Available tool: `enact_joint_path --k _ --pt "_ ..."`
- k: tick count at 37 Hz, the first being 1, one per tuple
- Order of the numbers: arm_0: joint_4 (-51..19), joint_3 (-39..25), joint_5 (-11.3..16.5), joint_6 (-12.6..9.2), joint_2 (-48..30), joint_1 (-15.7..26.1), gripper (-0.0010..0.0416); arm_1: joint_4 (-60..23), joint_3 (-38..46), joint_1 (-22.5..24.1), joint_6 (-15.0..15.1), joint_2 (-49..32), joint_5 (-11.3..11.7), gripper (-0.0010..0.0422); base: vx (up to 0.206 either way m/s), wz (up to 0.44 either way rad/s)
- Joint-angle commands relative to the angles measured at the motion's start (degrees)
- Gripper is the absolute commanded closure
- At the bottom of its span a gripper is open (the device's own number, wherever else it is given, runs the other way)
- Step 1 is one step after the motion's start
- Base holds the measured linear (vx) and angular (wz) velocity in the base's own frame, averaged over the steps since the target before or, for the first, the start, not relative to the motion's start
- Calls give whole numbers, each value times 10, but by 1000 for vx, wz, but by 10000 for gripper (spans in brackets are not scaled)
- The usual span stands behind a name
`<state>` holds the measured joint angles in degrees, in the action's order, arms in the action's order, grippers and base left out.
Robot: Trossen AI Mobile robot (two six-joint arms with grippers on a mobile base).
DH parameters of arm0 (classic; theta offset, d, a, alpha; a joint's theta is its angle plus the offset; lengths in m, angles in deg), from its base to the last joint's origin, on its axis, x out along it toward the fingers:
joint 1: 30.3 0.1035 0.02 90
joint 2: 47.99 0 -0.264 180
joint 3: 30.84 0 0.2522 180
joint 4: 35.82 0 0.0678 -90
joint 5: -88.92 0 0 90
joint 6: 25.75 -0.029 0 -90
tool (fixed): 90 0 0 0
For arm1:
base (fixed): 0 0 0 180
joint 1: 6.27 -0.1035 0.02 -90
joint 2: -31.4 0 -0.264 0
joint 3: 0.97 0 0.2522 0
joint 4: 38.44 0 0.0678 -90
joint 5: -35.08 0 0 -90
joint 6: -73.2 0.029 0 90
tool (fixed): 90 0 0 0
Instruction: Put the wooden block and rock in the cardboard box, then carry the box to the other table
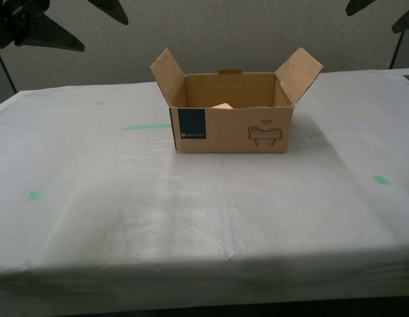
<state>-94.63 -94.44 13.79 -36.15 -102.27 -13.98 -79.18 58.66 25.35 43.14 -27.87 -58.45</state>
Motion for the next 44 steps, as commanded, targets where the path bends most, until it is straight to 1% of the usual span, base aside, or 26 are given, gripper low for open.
enact_joint_path --k 1,44 --pt "0 0 -2 -2 0 0 8 1 1 0 -2 0 1 37 0 0" --pt "1 0 -2 -2 0 0 9 1 1 0 -2 0 1 37 0 0"
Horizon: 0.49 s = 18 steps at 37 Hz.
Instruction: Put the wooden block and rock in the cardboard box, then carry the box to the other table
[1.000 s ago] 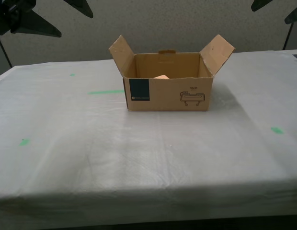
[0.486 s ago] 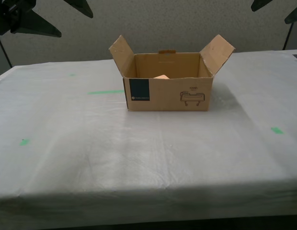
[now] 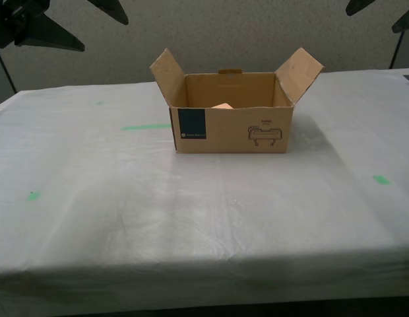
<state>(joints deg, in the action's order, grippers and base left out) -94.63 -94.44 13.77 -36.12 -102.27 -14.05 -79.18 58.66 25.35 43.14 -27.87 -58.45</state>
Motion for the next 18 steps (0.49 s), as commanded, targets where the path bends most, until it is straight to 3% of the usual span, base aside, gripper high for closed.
enact_joint_path --k 1,18 --pt "1 0 -2 -2 0 0 9 1 1 0 -2 0 1 37 0 0" --pt "1 0 -2 -2 0 0 9 1 1 0 -2 0 1 37 0 0"
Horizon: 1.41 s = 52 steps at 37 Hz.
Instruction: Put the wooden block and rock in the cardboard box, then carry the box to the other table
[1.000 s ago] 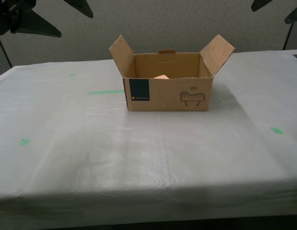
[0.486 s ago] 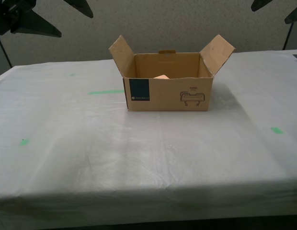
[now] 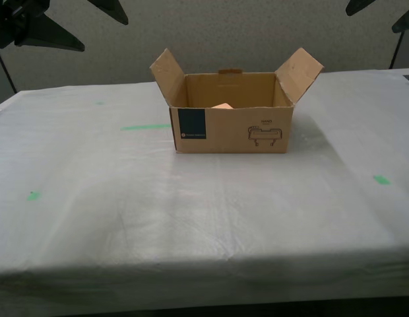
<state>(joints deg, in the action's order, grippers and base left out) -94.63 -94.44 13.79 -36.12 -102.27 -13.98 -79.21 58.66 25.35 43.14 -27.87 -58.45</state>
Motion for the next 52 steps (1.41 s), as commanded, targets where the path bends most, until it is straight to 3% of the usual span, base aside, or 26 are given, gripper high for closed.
enact_joint_path --k 1,52 --pt "1 0 -2 -2 0 0 8 1 1 0 -2 0 1 37 0 0" --pt "1 0 -2 -2 0 0 8 1 1 0 -2 0 1 37 0 0"
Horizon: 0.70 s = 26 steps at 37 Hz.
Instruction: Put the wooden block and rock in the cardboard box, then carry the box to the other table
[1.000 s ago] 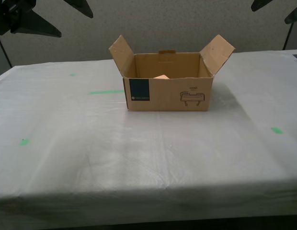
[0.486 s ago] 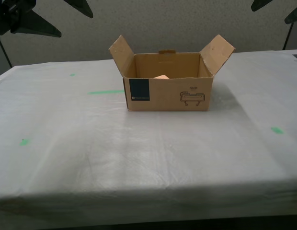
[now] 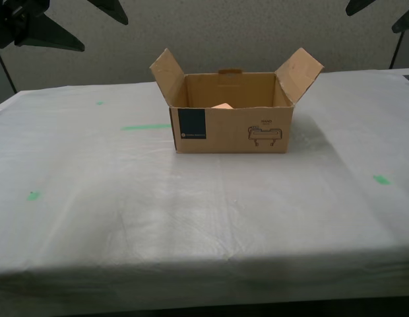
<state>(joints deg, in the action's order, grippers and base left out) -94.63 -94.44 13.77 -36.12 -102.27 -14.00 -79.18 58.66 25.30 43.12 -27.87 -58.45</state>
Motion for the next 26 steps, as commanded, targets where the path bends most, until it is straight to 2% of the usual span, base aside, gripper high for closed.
enact_joint_path --k 1,26 --pt "0 0 -2 -2 0 0 9 1 1 0 -2 0 1 37 0 0" --pt "1 0 -2 -2 0 0 9 1 1 0 -2 0 1 37 0 0"
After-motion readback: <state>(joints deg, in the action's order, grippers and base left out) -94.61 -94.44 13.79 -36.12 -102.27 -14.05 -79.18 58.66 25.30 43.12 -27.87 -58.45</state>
